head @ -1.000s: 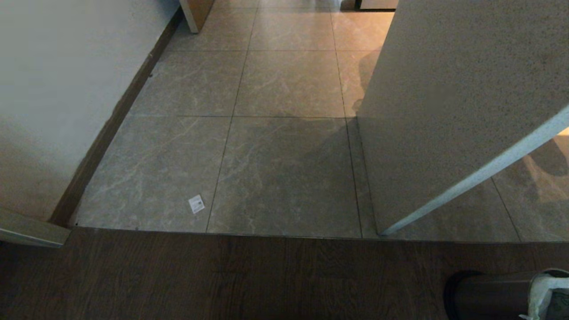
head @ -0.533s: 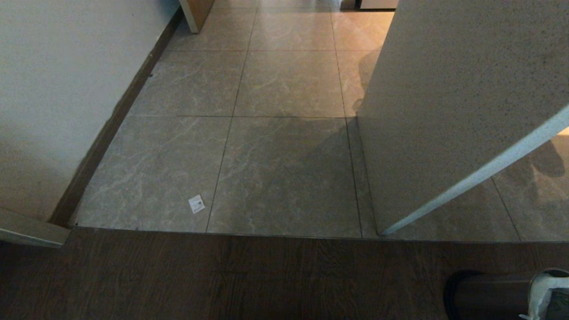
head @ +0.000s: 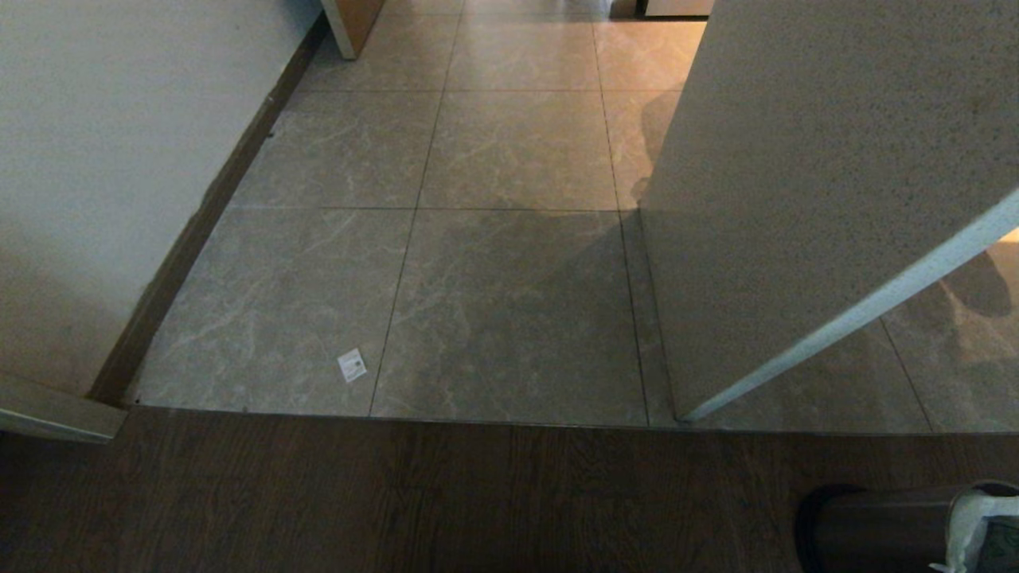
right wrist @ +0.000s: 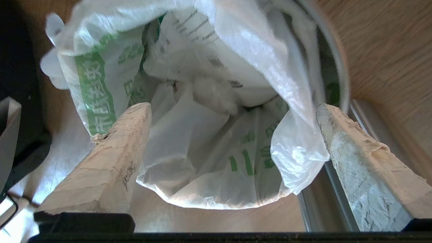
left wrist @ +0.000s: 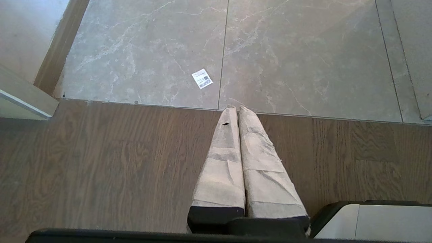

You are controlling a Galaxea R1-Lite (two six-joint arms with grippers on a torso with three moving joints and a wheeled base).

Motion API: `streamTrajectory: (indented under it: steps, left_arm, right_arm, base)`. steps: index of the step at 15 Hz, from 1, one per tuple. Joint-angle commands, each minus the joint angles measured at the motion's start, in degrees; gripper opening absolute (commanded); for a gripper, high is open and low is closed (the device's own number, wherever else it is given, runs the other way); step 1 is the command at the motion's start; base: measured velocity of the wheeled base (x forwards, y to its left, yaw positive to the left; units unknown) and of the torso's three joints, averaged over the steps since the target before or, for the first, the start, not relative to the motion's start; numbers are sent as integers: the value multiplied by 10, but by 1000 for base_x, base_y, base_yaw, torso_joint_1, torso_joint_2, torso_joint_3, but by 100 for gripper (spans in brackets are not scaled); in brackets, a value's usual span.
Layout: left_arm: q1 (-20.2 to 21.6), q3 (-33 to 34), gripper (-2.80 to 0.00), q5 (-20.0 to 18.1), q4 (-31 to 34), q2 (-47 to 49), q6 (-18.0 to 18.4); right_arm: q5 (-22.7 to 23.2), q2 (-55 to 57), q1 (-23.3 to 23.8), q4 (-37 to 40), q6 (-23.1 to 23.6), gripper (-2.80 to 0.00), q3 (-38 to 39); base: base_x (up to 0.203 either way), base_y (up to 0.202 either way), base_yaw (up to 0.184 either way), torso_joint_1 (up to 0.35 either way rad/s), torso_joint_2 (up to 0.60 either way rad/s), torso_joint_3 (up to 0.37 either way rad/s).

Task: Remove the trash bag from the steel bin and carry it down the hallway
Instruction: Pick up the trash bag

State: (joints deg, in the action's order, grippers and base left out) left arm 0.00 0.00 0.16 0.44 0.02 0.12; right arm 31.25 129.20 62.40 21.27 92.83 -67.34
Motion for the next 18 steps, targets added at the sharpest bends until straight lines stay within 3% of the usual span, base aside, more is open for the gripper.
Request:
streamTrajectory:
  steps: [1, 10, 18]
  left_arm:
    - [0, 0, -280, 0, 0, 0, 0]
    - [0, 0, -280, 0, 0, 0, 1]
    - [0, 0, -280, 0, 0, 0, 1]
  right_arm:
    - [-12, 11, 0, -3, 6, 0, -3]
    - [-18, 34, -36, -31, 7, 0, 6]
    - [-2, 71, -52, -121, 1, 0, 6]
  base:
    - [0, 0, 0, 0, 0, 0]
    - [0, 0, 0, 0, 0, 0]
    - [0, 0, 0, 0, 0, 0]
